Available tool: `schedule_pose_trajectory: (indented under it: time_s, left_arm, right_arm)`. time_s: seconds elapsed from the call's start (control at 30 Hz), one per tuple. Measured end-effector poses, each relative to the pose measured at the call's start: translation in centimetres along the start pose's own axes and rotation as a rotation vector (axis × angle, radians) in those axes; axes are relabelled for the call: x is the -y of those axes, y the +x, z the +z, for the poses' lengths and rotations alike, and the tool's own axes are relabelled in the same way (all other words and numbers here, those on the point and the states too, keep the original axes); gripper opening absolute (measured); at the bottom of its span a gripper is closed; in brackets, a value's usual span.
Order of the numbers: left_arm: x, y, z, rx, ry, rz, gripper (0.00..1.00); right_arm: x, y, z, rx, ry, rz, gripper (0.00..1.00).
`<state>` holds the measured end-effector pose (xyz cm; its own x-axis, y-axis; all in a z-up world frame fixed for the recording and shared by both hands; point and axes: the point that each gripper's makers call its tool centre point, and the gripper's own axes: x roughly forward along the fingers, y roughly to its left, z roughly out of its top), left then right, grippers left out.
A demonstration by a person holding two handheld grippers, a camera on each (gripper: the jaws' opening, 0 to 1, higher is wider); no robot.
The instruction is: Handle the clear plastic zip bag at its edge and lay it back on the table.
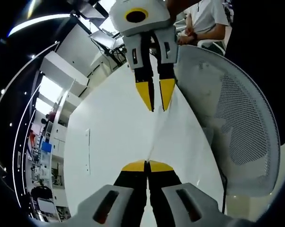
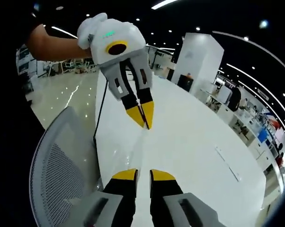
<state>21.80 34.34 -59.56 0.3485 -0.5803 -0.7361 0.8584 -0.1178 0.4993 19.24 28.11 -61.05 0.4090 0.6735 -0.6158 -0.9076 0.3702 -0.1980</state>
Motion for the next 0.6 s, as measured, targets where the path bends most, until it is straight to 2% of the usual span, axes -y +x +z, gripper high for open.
schedule_pose_trajectory:
  time_s: [0.2, 0.33, 0.6]
  left_arm:
    - [-0.8, -0.6, 0.6, 0.032, -0.012, 0.026, 0.00]
    - [-1.2, -1.0, 1.1, 0.055, -0.021, 0.036, 0.00]
    - [-0.9, -1.0, 0.6, 0.049, 0.006, 0.030, 0.00]
  right_arm:
    - [-0.4, 0.3, 0.1, 0.005, 0.039, 0.021, 0.00]
    - [-0.5, 0.6, 0.1, 0.011, 0.070, 0.033, 0.00]
    - [0.1, 0.3, 0.4, 0.021, 0.087, 0.009, 0.00]
